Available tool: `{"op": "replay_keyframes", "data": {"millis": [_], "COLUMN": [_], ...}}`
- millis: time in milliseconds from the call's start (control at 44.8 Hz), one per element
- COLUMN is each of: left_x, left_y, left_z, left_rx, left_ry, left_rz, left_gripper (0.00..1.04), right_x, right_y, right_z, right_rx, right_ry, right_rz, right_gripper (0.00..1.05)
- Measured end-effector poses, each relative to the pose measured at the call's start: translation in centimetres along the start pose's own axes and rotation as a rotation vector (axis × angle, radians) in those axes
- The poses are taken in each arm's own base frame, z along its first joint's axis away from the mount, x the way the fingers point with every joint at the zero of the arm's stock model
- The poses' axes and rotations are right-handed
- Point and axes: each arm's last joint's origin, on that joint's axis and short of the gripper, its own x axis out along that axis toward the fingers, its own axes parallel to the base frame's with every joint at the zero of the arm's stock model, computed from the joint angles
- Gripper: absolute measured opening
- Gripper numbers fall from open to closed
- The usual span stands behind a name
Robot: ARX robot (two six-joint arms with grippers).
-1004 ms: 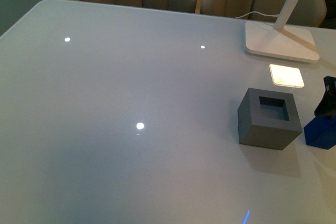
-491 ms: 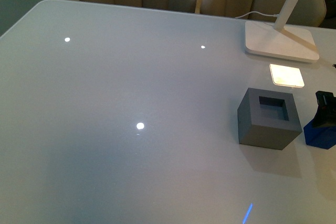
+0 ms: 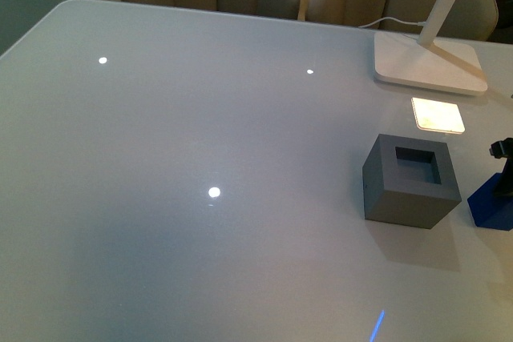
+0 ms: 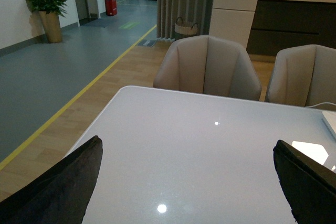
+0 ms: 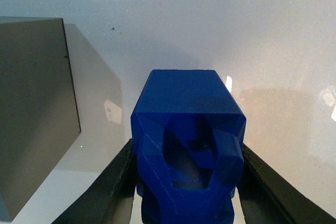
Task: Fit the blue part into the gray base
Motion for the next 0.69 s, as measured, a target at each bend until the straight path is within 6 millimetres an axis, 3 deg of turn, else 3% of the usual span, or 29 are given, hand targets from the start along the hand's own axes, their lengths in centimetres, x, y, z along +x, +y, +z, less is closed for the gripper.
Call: {"op": "replay_keyframes", "data": {"millis": [268, 379, 692], "left_x": [0.0, 0.0, 0.0], "left_y": [0.0, 0.0, 0.0], "left_z": [0.0, 0.0, 0.0], "left_rx": [0.0, 0.0, 0.0], "left_ry": [0.0, 0.0, 0.0], "left_rz": [0.0, 0.0, 0.0], "left_gripper": [0.97, 0.97, 0.97], "right_x": [-5.4, -7.9, -9.2], "right_y": [1.0, 2.5, 6.9], "right_z": [0.8, 0.9, 0.6], "right_rx": [-0.011, -0.022, -0.037], "right_ry": [-0.085, -0.123, -0.123], "right_rz": [0.05, 0.056, 0.075], "right_gripper": [0.45, 0.45, 0.45]}}
